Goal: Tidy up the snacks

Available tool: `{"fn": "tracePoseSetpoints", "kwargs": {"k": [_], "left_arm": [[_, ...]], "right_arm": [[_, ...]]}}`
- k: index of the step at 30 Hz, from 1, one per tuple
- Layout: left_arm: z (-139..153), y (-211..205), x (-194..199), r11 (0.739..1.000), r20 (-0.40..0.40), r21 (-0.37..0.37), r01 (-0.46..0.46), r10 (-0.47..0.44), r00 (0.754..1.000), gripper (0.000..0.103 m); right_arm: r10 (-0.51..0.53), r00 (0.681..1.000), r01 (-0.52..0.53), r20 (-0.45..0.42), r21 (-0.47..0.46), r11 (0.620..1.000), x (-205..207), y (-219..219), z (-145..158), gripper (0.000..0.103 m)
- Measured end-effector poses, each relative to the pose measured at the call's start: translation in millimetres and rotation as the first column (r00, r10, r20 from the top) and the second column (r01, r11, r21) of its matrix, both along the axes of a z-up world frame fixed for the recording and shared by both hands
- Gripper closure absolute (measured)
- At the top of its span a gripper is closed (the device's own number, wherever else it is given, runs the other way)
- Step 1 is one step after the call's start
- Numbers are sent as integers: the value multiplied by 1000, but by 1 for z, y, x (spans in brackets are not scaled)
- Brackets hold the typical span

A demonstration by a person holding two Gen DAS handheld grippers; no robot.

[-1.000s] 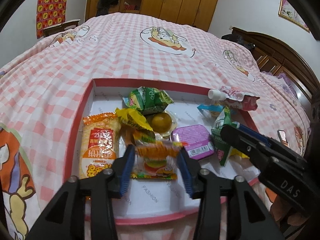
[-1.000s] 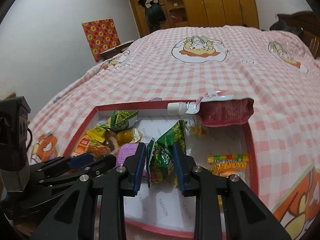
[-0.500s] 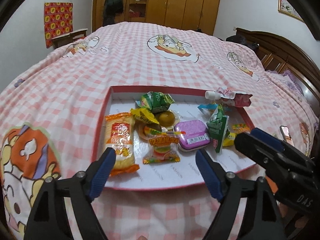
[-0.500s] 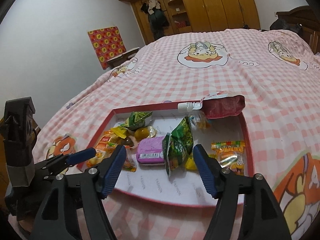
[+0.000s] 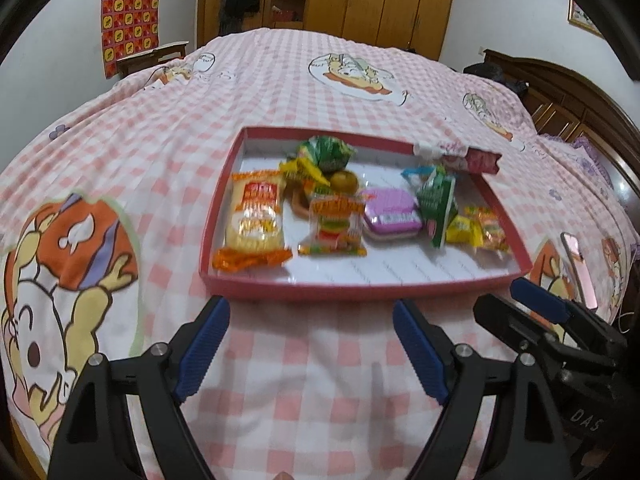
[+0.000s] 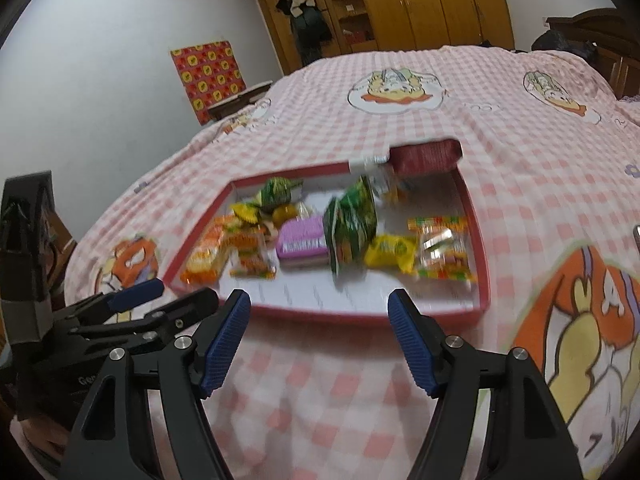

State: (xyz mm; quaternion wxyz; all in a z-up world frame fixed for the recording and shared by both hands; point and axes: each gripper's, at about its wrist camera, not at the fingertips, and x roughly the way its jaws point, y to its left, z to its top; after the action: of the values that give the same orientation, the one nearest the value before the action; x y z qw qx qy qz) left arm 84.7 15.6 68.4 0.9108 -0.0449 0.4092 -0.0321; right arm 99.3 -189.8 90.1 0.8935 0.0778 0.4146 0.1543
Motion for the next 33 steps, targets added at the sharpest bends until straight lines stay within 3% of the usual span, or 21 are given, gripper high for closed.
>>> {"fn": "tracePoseSetpoints", "kwargs": {"k": [18, 33], "left_arm": [[-38, -12, 11, 999, -79, 52, 6, -2, 997, 16], [-43, -13, 11, 998, -70, 65, -3, 7, 997, 15]], "right_arm": [[-95, 988, 85, -122, -87, 993, 3, -10, -41, 30], [-103, 989, 91, -102, -120, 989, 1, -6, -46, 30]]}}
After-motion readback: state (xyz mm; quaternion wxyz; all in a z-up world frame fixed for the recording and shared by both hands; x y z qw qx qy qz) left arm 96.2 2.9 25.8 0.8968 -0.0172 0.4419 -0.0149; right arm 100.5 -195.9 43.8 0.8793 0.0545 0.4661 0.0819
